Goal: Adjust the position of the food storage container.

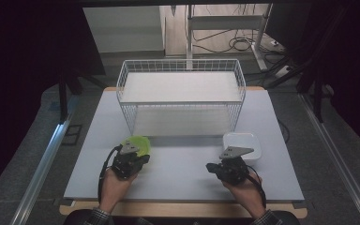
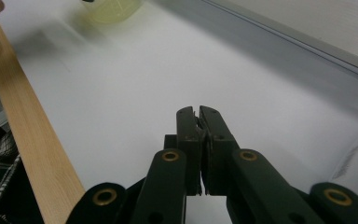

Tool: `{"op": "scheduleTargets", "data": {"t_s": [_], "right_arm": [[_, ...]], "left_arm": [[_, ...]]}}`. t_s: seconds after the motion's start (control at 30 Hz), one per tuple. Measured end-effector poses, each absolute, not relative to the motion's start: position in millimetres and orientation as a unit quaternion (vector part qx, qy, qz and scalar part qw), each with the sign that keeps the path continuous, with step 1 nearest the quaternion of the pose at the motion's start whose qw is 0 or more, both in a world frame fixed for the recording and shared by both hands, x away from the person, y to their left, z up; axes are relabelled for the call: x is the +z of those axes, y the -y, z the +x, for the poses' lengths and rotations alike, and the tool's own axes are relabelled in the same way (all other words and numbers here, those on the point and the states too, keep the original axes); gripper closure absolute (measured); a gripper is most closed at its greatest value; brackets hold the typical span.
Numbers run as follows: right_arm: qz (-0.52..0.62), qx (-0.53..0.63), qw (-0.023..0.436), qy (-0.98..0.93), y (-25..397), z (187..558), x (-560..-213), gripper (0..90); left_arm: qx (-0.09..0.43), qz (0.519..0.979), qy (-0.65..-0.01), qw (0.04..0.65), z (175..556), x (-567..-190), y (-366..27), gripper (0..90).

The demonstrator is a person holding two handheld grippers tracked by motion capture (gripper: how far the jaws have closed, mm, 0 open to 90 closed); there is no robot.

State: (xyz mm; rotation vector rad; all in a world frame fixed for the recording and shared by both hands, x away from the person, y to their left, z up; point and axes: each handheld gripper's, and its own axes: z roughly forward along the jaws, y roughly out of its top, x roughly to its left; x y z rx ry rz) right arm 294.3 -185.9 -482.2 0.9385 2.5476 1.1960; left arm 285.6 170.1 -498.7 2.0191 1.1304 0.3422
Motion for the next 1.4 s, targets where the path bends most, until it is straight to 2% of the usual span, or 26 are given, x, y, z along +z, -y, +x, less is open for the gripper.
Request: {"op": "scheduleTargets", "data": {"t_s": [0.13, 0.23, 0.37, 0.63, 0.8, 1.0, 1.03, 1.17, 1.2, 1.3, 1.4], "right_arm": [[0.319, 0.402, 0.087, -0.854, 187, 296, -482, 87.2], [0.317, 0.399, 0.089, -0.856, 186, 296, -483, 87.2], [0.316, 0.398, 0.09, -0.856, 186, 295, -483, 87.0], [0.32, 0.4, 0.092, -0.854, 189, 296, -482, 86.8], [0.325, 0.404, 0.099, -0.849, 195, 298, -478, 86.7], [0.348, 0.41, 0.131, -0.833, 216, 306, -468, 88.2], [0.362, 0.408, 0.156, -0.823, 229, 310, -461, 89.4], [0.398, 0.405, 0.189, -0.801, 257, 320, -455, 89.7], [0.43, 0.404, 0.203, -0.781, 278, 327, -455, 89.7], [0.464, 0.403, 0.217, -0.758, 301, 334, -455, 89.8], [0.496, 0.386, 0.239, -0.74, 324, 342, -457, 89.8]], "left_arm": [[0.139, 0.799, -0.43, 0.397, 290, -490, -158, 89.7], [0.159, 0.811, -0.416, 0.378, 303, -482, -145, 89.7], [0.168, 0.815, -0.43, 0.35, 328, -481, -143, 89.8], [0.167, 0.825, -0.436, 0.317, 327, -487, -153, 89.9], [0.169, 0.819, -0.459, 0.299, 322, -493, -173, 89.8], [0.162, 0.811, -0.44, 0.351, 316, -485, -169, 86.3], [0.158, 0.812, -0.434, 0.357, 315, -484, -167, 83.9], [0.134, 0.814, -0.403, 0.397, 310, -486, -154, 83.4], [0.124, 0.814, -0.397, 0.406, 308, -488, -150, 86.1], [0.115, 0.818, -0.381, 0.415, 305, -492, -140, 89.8], [0.101, 0.823, -0.374, 0.415, 304, -498, -131, 89.9]]}}
